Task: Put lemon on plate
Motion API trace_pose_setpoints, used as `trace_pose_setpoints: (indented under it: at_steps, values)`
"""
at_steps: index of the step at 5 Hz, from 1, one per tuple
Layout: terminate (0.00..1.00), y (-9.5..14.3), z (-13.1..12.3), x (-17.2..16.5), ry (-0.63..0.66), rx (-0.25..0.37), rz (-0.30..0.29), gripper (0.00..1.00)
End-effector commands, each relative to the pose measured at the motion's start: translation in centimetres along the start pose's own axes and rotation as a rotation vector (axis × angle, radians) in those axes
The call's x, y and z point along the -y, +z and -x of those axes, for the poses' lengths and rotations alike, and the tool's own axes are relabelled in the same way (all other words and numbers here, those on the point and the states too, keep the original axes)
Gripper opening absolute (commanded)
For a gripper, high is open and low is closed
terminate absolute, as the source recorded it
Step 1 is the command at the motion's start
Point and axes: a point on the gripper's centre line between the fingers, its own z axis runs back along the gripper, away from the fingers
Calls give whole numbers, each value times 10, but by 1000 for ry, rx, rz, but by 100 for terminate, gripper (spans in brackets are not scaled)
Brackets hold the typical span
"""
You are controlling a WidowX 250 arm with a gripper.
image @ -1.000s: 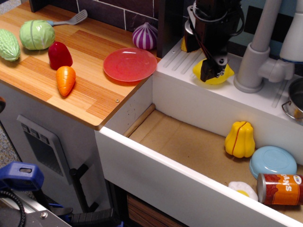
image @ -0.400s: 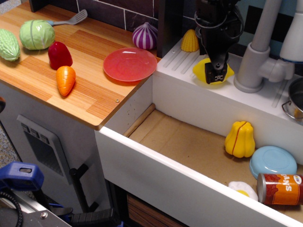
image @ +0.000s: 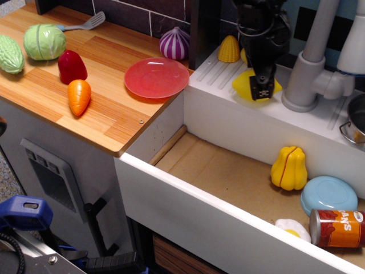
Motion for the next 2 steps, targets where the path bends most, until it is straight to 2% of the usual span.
trace_pose_setpoints:
  at_steps: [1, 2]
  values:
    - [0, -1, -7, -21, -10, 59, -57, 100]
    - [0, -10, -10, -26, -1, 68, -43, 100]
